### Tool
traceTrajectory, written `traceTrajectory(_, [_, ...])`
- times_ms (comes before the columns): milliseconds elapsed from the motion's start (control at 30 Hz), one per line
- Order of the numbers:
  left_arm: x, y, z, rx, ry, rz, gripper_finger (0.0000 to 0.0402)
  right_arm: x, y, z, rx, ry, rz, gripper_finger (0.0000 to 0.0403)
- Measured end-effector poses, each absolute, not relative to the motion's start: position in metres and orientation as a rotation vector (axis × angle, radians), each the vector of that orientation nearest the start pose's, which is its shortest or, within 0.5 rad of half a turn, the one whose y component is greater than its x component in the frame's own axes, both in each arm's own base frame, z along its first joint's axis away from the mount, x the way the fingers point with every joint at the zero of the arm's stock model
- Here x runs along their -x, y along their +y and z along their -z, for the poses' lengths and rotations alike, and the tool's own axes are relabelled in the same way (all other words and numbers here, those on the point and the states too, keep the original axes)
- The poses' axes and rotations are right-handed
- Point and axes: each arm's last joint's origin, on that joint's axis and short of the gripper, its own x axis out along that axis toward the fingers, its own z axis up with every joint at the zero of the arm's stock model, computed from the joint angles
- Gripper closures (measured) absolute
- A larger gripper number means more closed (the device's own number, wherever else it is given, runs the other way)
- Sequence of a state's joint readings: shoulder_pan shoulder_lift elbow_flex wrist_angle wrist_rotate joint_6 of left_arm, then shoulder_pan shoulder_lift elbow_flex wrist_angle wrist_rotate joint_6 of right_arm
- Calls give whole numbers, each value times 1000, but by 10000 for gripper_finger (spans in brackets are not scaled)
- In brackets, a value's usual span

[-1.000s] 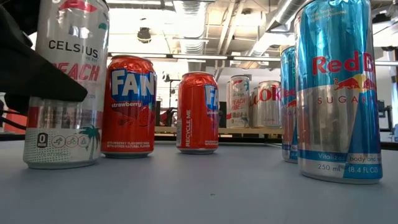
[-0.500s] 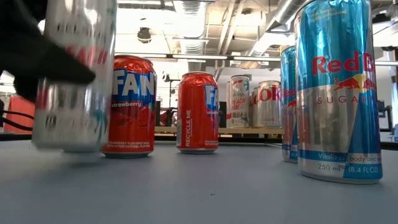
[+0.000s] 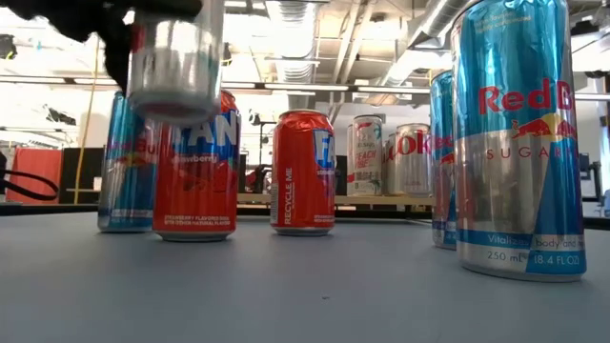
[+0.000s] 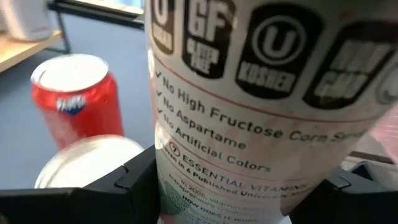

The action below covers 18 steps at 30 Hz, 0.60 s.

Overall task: Place canned beverage on shelf
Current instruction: Put the white soda can on the shelf aligned with the other white soda cans

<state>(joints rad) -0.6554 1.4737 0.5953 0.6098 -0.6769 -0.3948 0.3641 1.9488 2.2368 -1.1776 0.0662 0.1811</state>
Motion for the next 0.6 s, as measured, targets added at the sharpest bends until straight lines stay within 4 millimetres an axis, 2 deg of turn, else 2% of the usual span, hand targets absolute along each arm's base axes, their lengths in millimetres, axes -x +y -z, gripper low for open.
traceTrajectory(267, [-252,-131,-204,243,229,-13,160,-371,135,-400,82,896,-198,99])
traceTrajectory(600, [-272,-118,-220,155,314,3,160,-375,124,-400,138,880,-122,81])
